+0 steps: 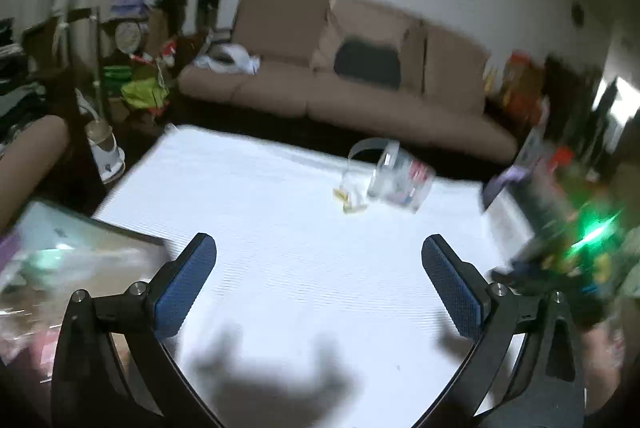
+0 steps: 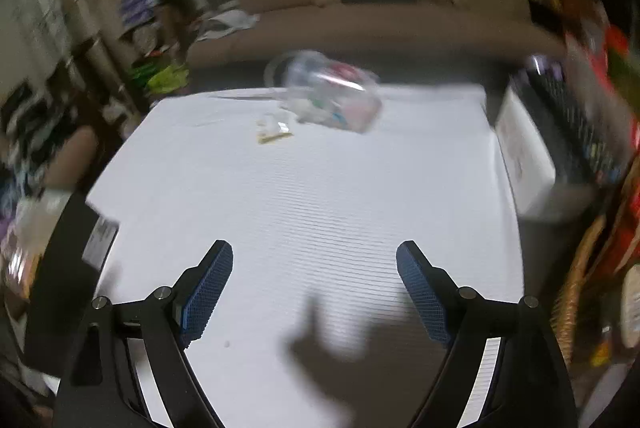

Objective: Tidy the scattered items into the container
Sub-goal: 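Move both tools back over the table items, then grasp the white-and-yellow snack packet with the left tool while the right tool grasps the clear cup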

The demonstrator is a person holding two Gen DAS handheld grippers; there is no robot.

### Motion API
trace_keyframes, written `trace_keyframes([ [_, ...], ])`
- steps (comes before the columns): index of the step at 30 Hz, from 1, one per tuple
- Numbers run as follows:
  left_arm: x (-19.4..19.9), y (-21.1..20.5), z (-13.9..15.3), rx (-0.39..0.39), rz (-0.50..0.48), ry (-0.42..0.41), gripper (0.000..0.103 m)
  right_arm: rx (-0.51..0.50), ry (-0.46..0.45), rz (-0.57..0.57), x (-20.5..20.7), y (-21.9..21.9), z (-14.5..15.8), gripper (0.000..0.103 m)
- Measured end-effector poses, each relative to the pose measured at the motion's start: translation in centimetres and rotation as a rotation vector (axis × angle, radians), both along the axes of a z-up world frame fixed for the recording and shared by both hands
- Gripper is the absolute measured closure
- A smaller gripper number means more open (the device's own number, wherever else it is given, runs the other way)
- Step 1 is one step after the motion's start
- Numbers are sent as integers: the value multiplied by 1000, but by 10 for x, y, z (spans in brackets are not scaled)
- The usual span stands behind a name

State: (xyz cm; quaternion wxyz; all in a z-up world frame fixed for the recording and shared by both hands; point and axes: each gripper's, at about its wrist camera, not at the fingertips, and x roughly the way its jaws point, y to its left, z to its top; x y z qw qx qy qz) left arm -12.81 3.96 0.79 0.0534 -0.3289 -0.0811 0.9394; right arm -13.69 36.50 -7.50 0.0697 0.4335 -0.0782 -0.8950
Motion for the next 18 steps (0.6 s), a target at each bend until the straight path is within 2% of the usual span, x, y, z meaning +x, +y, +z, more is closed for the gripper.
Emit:
trace_keyframes([
  [2,-43,22,-38,-14,17,-50,0,-22,-16,-12,-13,13,-5,16],
  [4,-92,43,-72,-64,76,-127,0,-36,18,-7,-23,23,-4,16],
  [5,-116,56,-85,-61,97,-135,1,-32,17,-4,-29,26,-6,16],
  [7,-150,76,-103,-7,95,-110,0,8,0,-36,-43,32,-15,16],
  [8,-172,89,-115,22,90,-115,0,26,-5,-55,-49,32,-21,16],
  [9,-192,98,-127,18,95,-137,0,32,-7,-68,-54,33,-27,16],
  [10,-209,104,-139,-19,112,-175,0,24,-8,-69,-57,35,-32,16],
  [11,-229,117,-154,-106,150,-220,1,8,-11,-61,-59,38,-39,16],
  [12,-240,122,-163,-144,154,-228,1,2,-17,-48,-62,40,-44,16],
  [14,-261,134,-178,-158,136,-243,1,18,-45,-9,-64,45,-58,16],
  [16,-276,138,-186,-145,136,-252,1,51,-64,-24,-67,51,-67,16],
  [18,-295,137,-193,-102,130,-277,2,27,-73,-65,-70,63,-76,16],
])
